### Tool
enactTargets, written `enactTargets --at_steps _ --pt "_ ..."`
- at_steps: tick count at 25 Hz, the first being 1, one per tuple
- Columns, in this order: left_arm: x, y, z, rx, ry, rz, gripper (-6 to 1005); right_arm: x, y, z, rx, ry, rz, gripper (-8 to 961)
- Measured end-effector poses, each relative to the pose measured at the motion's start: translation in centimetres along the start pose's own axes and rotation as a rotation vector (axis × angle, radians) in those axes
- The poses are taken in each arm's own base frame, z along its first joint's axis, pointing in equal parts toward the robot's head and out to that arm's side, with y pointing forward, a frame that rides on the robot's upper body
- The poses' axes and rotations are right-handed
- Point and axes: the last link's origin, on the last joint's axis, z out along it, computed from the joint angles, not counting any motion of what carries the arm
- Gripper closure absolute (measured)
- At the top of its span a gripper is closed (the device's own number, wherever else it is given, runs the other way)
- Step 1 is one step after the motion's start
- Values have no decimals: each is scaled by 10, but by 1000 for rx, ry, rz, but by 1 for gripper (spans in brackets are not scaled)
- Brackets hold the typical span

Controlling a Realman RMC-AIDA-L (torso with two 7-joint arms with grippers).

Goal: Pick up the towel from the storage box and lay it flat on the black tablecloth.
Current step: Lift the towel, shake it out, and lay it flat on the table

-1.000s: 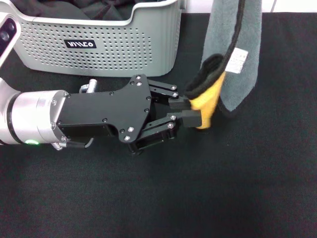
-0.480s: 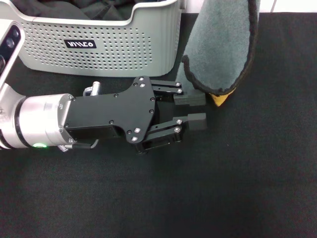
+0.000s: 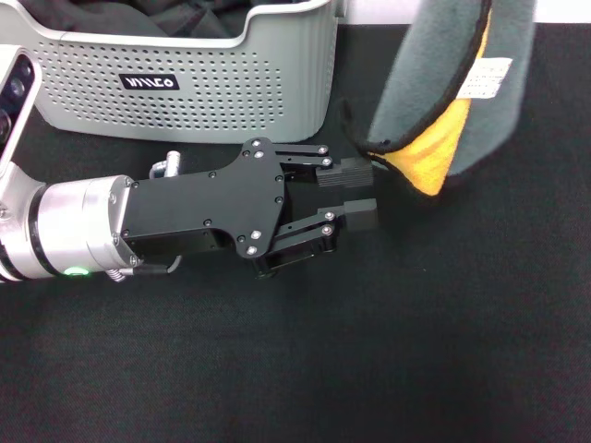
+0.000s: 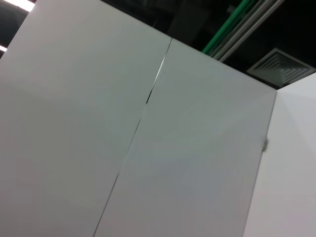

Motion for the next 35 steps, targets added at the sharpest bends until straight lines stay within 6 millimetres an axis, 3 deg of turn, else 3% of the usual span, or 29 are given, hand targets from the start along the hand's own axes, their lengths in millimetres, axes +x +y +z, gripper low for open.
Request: enactTargets --at_steps 10,27,35 --pt "-2 1 2 -9 0 -15 650 -7 0 -13 36 -30 -10 901" --pt "-7 -2 1 70 40 14 653 -8 4 -14 27 -45 -13 893" --pt "-5 6 8 5 80 3 655 -6 4 -15 37 -51 -9 889"
